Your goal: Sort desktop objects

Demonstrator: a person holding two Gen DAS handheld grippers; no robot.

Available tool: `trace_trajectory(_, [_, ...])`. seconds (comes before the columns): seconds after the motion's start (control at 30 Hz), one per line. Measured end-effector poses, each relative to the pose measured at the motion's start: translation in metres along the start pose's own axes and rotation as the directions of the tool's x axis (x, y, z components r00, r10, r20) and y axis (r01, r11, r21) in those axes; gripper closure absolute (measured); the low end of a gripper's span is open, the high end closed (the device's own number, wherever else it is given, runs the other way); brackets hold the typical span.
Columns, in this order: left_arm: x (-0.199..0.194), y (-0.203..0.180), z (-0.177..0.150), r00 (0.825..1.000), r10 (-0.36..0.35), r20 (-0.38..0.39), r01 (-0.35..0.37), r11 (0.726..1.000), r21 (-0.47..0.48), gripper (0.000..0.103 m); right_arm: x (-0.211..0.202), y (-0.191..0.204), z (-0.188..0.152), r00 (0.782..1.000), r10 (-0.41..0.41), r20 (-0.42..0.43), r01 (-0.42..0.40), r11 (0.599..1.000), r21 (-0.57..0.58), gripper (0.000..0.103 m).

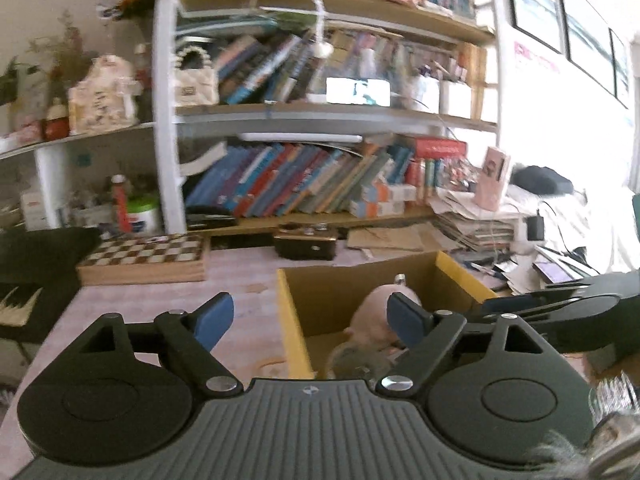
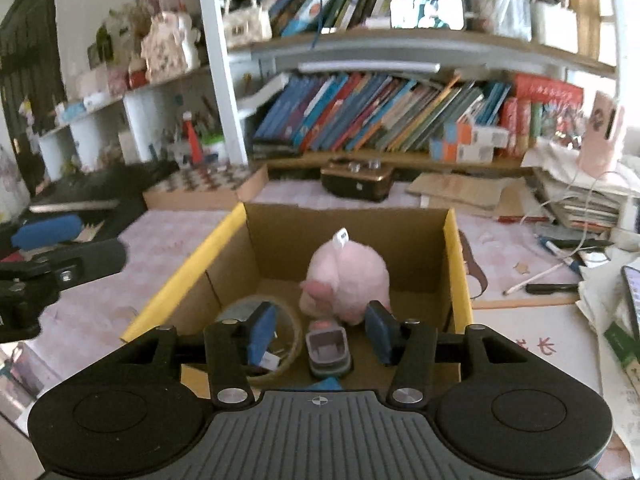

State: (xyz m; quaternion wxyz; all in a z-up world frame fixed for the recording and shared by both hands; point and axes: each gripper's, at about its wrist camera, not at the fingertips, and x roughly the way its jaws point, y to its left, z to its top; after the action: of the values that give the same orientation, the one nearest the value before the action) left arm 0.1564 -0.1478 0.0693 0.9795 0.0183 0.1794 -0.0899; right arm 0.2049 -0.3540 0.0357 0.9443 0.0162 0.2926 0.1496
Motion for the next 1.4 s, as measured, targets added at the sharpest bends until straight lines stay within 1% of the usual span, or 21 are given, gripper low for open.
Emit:
trace_trajectory(0.17, [-0.031, 0.023, -0.011, 0.998, 0.064, -0.002, -0.064, 0.997, -0.038, 0.012, -0.022, 0.013, -0.008, 0.999, -0.033, 0.043, 0.032, 0.999, 0.031, 0.052])
trace_trajectory(0.2, [-0.036, 0.027, -0.014, 0.997, 0.074, -0.006, -0.075, 0.996, -0.044, 0.008, -0.026, 0.016, -0.011, 0.998, -0.042, 0.05, 0.039, 0.998, 0.044, 0.049])
trace_trajectory(0.23, [-0.041, 0.031, -0.018, 0.997, 0.083, -0.012, -0.083, 0.995, -0.048, 0.006, -0.031, 0.019, -0.014, 0.997, -0.05, 0.054, 0.046, 0.997, 0.058, 0.047])
trace_trajectory(0.27, [-0.046, 0.033, -0.021, 0.996, 0.089, -0.018, -0.089, 0.995, -0.05, 0.003, -0.035, 0.022, -0.017, 0.997, -0.055, 0.057, 0.051, 0.996, 0.07, 0.046])
trace_trajectory(0.33, [-0.056, 0.038, -0.029, 0.995, 0.093, -0.027, -0.094, 0.994, -0.052, 0.0, -0.041, 0.03, -0.024, 0.997, -0.062, 0.056, 0.057, 0.995, 0.084, 0.045])
trace_trajectory(0.4, [-0.065, 0.042, -0.039, 0.994, 0.096, -0.047, -0.099, 0.994, -0.053, 0.0, -0.046, 0.04, -0.034, 0.996, -0.078, 0.047, 0.073, 0.993, 0.093, 0.041])
trace_trajectory(0.5, [-0.079, 0.048, -0.053, 0.992, 0.105, -0.073, -0.109, 0.992, -0.056, 0.0, -0.053, 0.057, -0.051, 0.995, -0.098, 0.024, 0.095, 0.99, 0.105, 0.04])
trace_trajectory(0.57, [-0.089, 0.052, -0.063, 0.988, 0.127, -0.087, -0.132, 0.989, -0.059, 0.0, -0.06, 0.068, -0.062, 0.994, -0.111, 0.017, 0.109, 0.989, 0.104, 0.036])
trace_trajectory(0.6, [-0.095, 0.053, -0.068, 0.984, 0.149, -0.096, -0.155, 0.986, -0.061, 0.0, -0.064, 0.073, -0.067, 0.993, -0.12, 0.018, 0.118, 0.988, 0.101, 0.034])
trace_trajectory(0.67, [-0.104, 0.056, -0.077, 0.977, 0.179, -0.113, -0.186, 0.981, -0.061, 0.0, -0.072, 0.084, -0.078, 0.989, -0.148, 0.019, 0.146, 0.985, 0.095, 0.033])
trace_trajectory(0.73, [-0.114, 0.057, -0.085, 0.974, 0.191, -0.121, -0.199, 0.978, -0.056, 0.0, -0.08, 0.093, -0.089, 0.986, -0.167, 0.019, 0.164, 0.981, 0.102, 0.033])
trace_trajectory(0.83, [-0.129, 0.058, -0.098, 0.972, 0.193, -0.136, -0.2, 0.979, -0.039, 0.0, -0.09, 0.104, -0.106, 0.982, -0.187, 0.012, 0.184, 0.976, 0.117, 0.033])
trace_trajectory(1.0, [-0.147, 0.06, -0.117, 0.97, 0.166, -0.176, -0.171, 0.985, -0.014, 0.0, -0.103, 0.121, -0.13, 0.98, -0.197, -0.02, 0.198, 0.972, 0.123, 0.032])
trace_trajectory(1.17, [-0.157, 0.063, -0.129, 0.963, 0.167, -0.211, -0.174, 0.985, -0.014, 0.0, -0.114, 0.134, -0.141, 0.979, -0.2, -0.029, 0.202, 0.973, 0.111, 0.023])
trace_trajectory(1.23, [-0.161, 0.063, -0.132, 0.962, 0.165, -0.216, -0.172, 0.985, -0.015, 0.0, -0.118, 0.138, -0.146, 0.978, -0.205, -0.03, 0.207, 0.973, 0.105, 0.018])
trace_trajectory(1.4, [-0.17, 0.063, -0.136, 0.964, 0.166, -0.209, -0.173, 0.985, -0.018, 0.0, -0.126, 0.145, -0.155, 0.978, -0.206, -0.039, 0.209, 0.974, 0.092, 0.014])
